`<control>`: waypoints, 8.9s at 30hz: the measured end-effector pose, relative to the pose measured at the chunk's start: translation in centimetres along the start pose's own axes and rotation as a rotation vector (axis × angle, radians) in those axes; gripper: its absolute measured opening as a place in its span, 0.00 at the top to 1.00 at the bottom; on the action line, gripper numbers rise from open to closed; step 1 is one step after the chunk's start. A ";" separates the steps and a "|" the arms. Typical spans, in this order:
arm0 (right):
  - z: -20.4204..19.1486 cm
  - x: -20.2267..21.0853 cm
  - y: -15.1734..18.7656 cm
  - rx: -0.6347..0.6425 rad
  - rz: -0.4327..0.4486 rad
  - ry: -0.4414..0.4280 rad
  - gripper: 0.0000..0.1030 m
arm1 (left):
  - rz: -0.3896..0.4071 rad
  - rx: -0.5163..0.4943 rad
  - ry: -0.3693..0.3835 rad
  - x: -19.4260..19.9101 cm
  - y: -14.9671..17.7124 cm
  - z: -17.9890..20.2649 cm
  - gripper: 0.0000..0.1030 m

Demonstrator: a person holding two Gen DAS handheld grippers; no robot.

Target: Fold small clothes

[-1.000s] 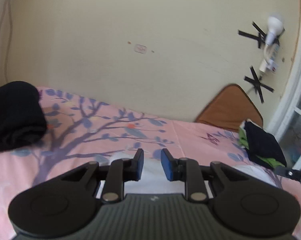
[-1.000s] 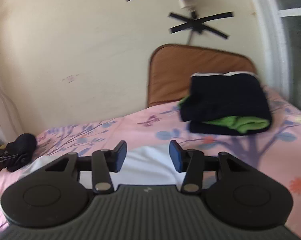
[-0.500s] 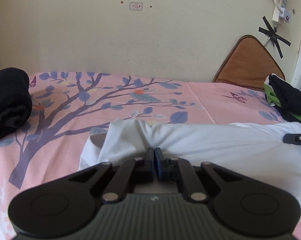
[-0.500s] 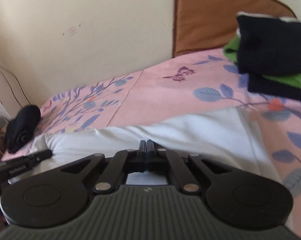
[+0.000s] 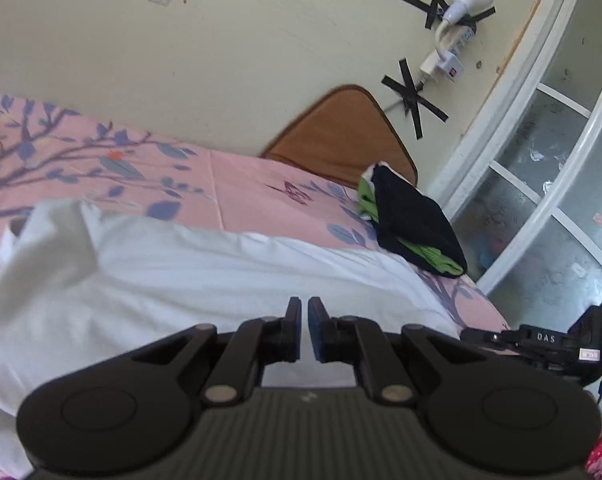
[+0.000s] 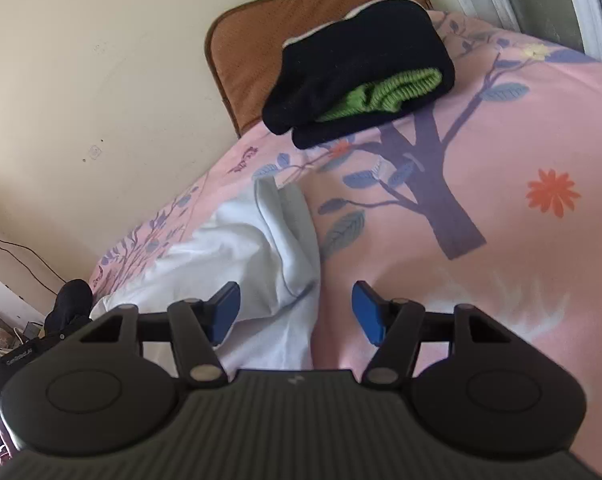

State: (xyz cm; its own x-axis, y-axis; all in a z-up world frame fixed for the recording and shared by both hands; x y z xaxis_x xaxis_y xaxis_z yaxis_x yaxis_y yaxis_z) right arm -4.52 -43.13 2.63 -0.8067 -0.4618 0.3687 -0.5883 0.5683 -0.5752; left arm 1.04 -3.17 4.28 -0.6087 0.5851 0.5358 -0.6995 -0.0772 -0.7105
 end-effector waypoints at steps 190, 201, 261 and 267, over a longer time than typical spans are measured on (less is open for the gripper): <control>-15.7 -12.1 6.3 0.241 -0.085 -0.256 0.34 | 0.087 -0.001 -0.282 2.1 3.3 -6.1 0.27; -15.5 -11.8 6.5 0.244 -0.078 -0.251 0.33 | 0.077 -0.013 -0.263 2.1 3.5 -6.0 0.16; -19.0 -9.2 1.9 0.509 -0.056 -0.274 0.72 | 0.057 0.133 -0.051 0.7 -1.7 -4.4 0.75; -17.1 -5.7 -4.0 0.530 0.098 -0.261 0.72 | 0.086 0.040 -0.003 -2.4 -7.5 1.3 0.75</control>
State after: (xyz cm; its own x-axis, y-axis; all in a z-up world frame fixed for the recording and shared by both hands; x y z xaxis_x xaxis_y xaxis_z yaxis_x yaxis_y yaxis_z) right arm 1.51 -31.18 15.31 -0.7760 -0.6144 0.1427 -0.3494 0.2303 -0.9082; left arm 7.32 -5.04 8.88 -0.6678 0.5730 0.4751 -0.6594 -0.1593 -0.7347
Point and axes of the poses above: each gripper's, at about its wrist camera, not at the fingertips, and x roughly against the way its jaws point, z to its right, y to its underside, the point moved 2 cm from there along -x, roughly the way its jaws point, and after that the axes turned 3 degrees about -z, right-handed, at the moved point
